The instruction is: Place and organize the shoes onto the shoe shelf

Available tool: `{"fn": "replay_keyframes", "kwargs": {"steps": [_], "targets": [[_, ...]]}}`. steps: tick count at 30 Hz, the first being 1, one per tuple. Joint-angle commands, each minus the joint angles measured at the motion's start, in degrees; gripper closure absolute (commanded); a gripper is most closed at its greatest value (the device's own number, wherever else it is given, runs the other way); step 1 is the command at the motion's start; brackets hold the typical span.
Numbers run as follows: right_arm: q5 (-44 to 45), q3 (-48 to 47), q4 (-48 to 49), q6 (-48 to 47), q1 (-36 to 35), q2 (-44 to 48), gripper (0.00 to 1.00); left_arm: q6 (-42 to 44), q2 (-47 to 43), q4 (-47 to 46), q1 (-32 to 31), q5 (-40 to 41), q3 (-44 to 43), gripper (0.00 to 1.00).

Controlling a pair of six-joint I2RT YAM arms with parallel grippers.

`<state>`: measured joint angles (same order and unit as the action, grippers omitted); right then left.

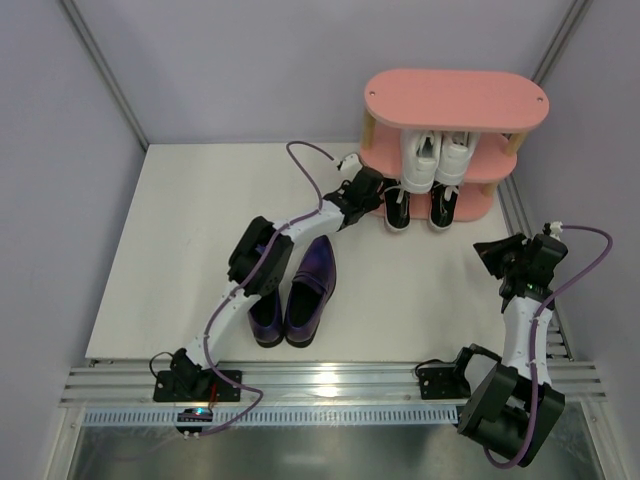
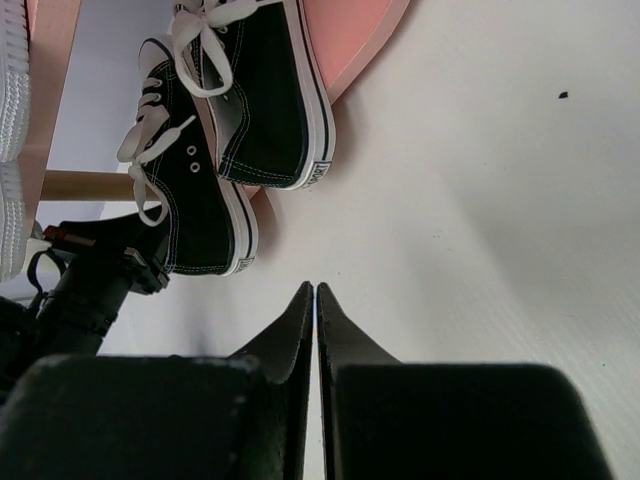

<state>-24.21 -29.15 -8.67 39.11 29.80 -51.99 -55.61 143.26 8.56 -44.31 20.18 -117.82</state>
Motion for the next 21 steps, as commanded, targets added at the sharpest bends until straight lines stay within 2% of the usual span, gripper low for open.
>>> {"fn": "replay_keyframes", "kwargs": {"steps": [1,9,21], "targets": [[-1.02,0.05,1.63,-0.62,0.34,1.1,0.96,0.6,2.19,0.24,-1.3,-0.93,-3.03,1.0],[-0.67,0.76,2.43,-0.88,0.34,0.75,0.96,-0.9,5.45,-2.75,-2.62,-5.59,-7.68,1.0],[-0.23,1.28,3.04,-0.97,0.34,0.31,0.96,-7.13,7.12,-7.59,-5.51,-9.63,-8.22,0.99]]}}
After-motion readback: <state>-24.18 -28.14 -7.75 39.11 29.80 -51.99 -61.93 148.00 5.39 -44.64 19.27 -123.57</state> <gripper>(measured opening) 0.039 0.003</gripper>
